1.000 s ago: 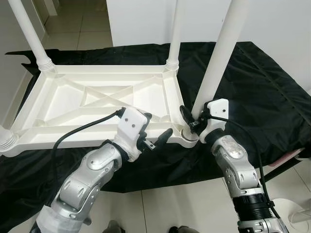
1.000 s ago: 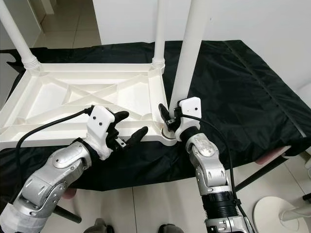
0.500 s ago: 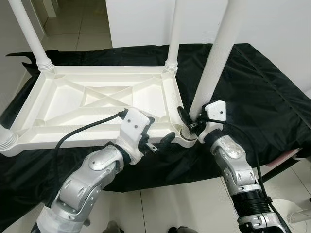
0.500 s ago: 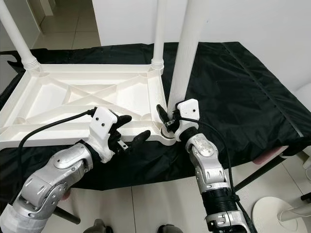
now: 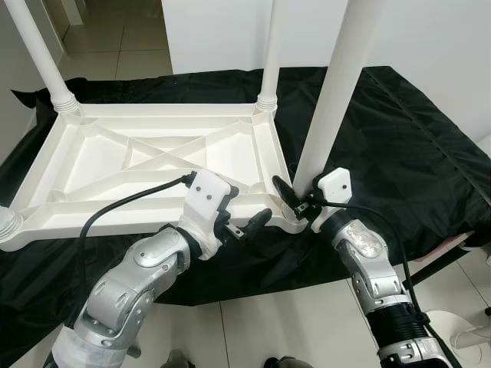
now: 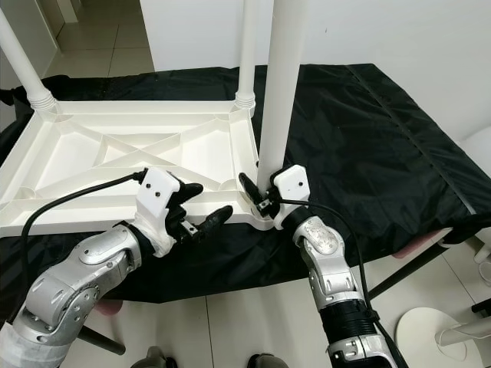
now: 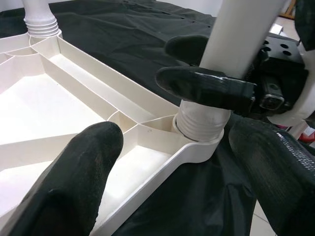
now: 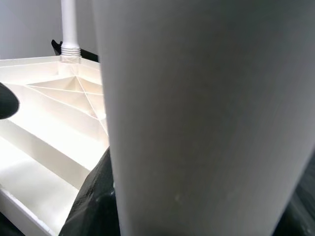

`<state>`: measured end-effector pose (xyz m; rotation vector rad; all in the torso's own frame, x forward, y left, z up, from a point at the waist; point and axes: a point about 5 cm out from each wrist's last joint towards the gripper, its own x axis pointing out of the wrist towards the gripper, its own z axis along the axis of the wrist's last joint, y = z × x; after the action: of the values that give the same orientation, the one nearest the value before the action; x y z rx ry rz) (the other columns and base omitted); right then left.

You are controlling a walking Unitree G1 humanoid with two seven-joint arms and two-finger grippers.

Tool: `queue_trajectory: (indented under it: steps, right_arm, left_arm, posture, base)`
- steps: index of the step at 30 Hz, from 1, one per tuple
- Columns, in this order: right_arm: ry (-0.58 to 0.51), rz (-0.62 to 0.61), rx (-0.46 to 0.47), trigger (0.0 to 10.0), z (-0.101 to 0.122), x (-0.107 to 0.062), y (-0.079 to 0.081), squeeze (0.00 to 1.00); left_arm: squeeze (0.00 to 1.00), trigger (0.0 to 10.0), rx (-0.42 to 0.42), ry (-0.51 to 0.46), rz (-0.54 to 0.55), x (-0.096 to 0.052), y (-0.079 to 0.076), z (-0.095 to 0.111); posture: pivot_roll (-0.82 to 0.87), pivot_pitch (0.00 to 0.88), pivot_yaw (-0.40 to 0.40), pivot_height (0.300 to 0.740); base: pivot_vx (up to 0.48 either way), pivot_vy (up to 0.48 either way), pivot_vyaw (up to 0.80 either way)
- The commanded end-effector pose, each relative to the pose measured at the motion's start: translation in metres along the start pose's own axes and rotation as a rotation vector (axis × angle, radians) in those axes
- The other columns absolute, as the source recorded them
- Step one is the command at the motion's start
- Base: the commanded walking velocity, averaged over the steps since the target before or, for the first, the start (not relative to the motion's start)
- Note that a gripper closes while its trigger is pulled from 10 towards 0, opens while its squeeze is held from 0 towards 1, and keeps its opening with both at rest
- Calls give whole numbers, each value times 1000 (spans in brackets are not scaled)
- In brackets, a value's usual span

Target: Building children table

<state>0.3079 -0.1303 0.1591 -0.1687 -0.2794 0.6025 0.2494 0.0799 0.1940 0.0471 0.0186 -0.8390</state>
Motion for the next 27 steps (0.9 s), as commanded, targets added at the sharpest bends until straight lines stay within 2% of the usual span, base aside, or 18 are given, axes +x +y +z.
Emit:
queue_trajectory:
  steps: [1, 5, 10, 21, 24, 25, 27]
  right_arm:
    - [102, 27, 54, 10000, -22, -9, 6, 0]
    - [110, 7, 75, 10000, -22, -8, 2, 0]
    - [137, 12, 154, 10000, -25, -4, -2, 0]
    - [149, 72, 149, 10000, -25, -2, 5, 0]
    - [170, 55, 181, 10000, -29, -3, 3, 0]
    - [189, 15, 235, 10000, -32, -3, -1, 0]
    - [195, -4, 249, 10000, -33, -2, -3, 0]
  left_arm:
    - [0, 10000, 5, 3, -21, 1, -1, 2]
    - [0, 10000, 5, 3, -29, 1, -2, 2]
    - [0, 10000, 0, 4, -24, 0, -1, 4]
    - [0, 10000, -3, 5, -17, -1, 0, 4]
    - [0, 10000, -3, 6, -15, -1, 0, 5]
    - [0, 10000, -5, 6, -14, -1, 0, 5]
    - [0, 10000, -6, 6, -15, 0, 0, 5]
  posture:
    - [6, 126, -1, 740]
    - [5, 127, -1, 740]
    - [7, 132, 0, 740]
    - [15, 130, -6, 740]
    - [15, 131, -7, 740]
    - [13, 132, -5, 740]
    - [13, 132, -5, 740]
  base:
    - [0, 0, 0]
    - [0, 0, 0]
    - [0, 0, 0]
    - [0, 0, 0]
    - [0, 0, 0]
    - [0, 0, 0]
    - [0, 0, 0]
